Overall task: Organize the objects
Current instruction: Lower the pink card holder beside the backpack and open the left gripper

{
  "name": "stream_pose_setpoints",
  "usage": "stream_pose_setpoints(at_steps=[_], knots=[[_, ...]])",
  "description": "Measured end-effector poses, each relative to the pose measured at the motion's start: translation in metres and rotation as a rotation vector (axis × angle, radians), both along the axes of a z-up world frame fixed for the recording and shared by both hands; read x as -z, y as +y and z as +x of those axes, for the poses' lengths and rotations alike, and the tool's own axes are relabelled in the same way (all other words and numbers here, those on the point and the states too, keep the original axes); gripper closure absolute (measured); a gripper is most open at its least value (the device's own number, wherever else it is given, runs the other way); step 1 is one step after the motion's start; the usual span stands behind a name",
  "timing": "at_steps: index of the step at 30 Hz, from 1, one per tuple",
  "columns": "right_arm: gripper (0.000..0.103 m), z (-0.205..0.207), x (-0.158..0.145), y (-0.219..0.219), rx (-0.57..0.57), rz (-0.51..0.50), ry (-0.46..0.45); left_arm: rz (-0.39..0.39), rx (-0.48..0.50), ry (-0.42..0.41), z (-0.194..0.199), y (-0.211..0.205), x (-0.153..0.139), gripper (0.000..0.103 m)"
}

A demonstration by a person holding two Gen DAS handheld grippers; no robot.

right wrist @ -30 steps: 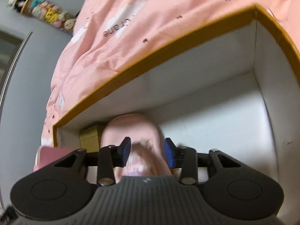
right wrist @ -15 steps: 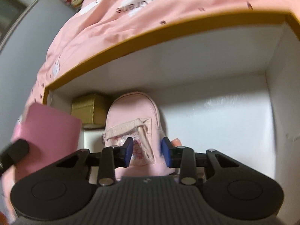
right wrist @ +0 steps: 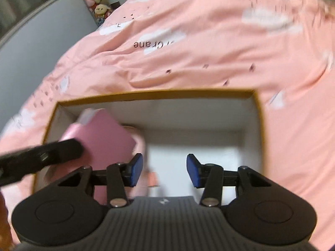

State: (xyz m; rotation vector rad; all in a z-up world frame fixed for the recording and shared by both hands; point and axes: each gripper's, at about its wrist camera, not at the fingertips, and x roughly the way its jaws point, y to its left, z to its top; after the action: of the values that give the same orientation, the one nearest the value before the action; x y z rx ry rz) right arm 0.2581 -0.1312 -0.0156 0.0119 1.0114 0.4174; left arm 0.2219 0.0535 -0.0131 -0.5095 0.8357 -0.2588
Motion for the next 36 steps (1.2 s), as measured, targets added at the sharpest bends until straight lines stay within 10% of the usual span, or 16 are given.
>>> stream_pose_setpoints(at_steps=[16, 23, 36], knots=[[0.079, -0.008, 0.022, 0.005, -0.183, -0.214, -0.073, -0.085, -0.035, 0.161, 0.046, -0.036, 0.06, 0.08], [0.079, -0.009, 0.03, 0.009, -0.211, -0.239, -0.067, 0.013, -0.059, 0.239, 0.043, -0.031, 0.065, 0.077], [0.068, -0.001, 0.036, 0.014, -0.169, -0.199, -0.008, 0.242, 0.019, 0.127, 0.023, -0.032, 0.033, 0.077]])
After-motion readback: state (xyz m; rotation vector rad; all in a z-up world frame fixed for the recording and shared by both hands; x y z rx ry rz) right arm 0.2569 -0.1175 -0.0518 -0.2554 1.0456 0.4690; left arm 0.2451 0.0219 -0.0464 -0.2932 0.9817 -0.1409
